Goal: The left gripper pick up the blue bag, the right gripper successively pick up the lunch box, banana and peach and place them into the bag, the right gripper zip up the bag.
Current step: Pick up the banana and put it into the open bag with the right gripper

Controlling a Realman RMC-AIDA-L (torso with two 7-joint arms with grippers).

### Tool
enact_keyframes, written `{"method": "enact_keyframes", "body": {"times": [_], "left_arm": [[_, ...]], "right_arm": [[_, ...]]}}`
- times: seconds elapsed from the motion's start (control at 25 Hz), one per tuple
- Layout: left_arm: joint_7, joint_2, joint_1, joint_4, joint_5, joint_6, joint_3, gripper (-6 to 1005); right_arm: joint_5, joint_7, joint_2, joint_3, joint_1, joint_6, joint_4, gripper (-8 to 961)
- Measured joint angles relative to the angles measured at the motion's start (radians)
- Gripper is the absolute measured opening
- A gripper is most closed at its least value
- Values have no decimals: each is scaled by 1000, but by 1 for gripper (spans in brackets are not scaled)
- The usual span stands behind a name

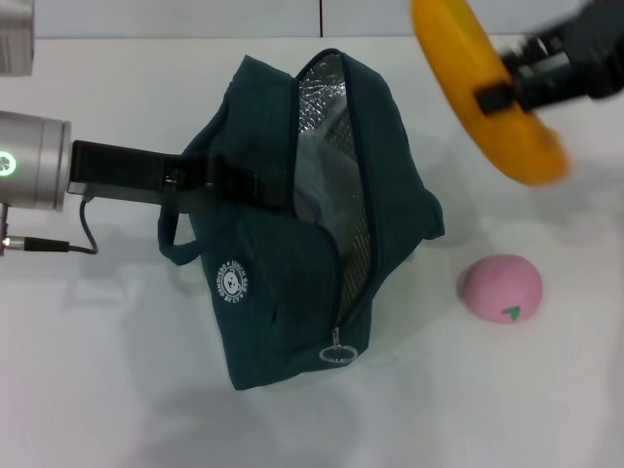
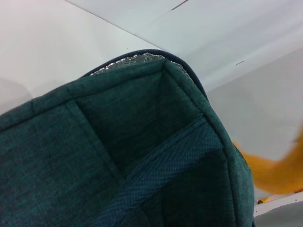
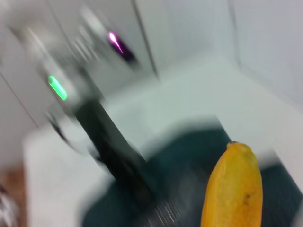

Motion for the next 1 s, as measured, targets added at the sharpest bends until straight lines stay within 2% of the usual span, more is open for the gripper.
{"method": "enact_keyframes", "body": {"times": [0.08, 0.28, 0.52, 0.8, 1.0], "left_arm": [[-2, 1, -2, 0, 0, 0, 0, 41], [-7, 3, -5, 0, 1, 0, 5, 41], [-7, 3, -3, 0, 0, 0, 2, 41], [-5, 3, -7, -8, 0, 0, 3, 41], [-7, 7, -14, -22, 0, 0, 1, 41]], "right_arm": [[103, -18, 4, 0, -7, 14, 5, 486], [229, -117, 41, -39, -28, 72, 36, 497], [472, -288, 38, -156, -59, 181, 230, 511], [562, -478, 42, -198, -43, 194, 512, 528], [574, -564, 44, -246, -34, 215, 639, 539]]}}
